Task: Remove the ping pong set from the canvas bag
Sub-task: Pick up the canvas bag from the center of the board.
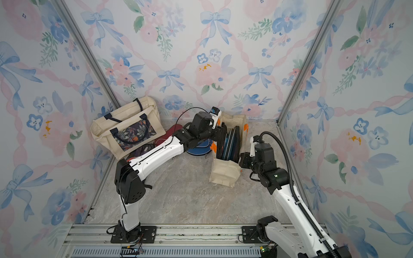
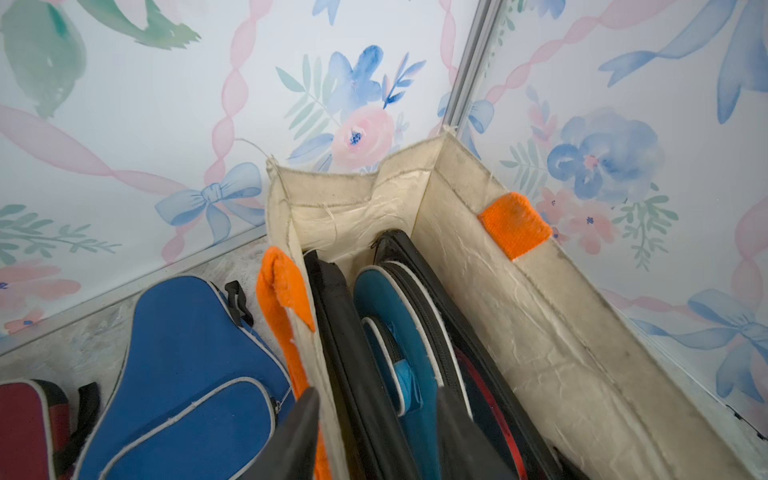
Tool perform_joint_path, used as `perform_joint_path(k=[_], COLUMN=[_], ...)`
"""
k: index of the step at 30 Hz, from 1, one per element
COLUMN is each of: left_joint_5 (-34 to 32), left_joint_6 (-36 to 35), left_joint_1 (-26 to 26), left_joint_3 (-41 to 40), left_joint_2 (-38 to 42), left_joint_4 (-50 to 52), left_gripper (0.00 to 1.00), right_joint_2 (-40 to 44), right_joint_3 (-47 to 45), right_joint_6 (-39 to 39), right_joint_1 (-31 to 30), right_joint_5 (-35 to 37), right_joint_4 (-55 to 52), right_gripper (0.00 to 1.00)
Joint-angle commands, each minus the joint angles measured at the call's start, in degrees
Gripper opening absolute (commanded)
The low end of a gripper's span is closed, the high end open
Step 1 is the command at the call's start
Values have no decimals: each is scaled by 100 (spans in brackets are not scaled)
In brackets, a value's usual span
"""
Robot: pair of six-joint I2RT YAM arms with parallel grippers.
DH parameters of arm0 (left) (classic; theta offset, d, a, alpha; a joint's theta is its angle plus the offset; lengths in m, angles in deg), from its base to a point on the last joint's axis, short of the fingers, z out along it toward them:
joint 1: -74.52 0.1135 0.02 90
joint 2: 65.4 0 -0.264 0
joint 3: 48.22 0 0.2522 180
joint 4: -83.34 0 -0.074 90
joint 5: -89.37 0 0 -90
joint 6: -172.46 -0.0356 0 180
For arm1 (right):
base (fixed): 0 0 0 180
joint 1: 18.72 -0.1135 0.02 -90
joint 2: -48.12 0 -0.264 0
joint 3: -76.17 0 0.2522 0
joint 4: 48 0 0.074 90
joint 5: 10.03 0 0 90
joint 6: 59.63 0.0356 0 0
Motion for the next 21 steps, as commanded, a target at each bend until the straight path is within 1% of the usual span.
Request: perform_joint_path(k=[1,3,7,13,17,21], left_joint_5=[-109,-184,-368,-393,-149,193], left_joint_6=[-47,-32,-17,6,106,264], left_joint_1=[88,131,192,264,313,298], left_joint_3=[149,140,49,-41,-80,-62], left_joint_2=[-165,-244,-302,-327,-457,-681], left_joint_4=[164,204,235,235,236,223], left_gripper=[54,56,57,70,72,70], right_joint_2=[-24,-37,-19,-56,-76,-92], right_joint_3=[21,18,21,-30,-42,-30], right_joint_6=[-122,-138,-182,-182,-172,-167], right_joint_1=[-104,-128,-129,-137,-138,-146], right_joint_5=[179,205,269,269,261,264], right_joint_4=[226,208,201,251,281,304], right_gripper=[0,0,0,0,0,0])
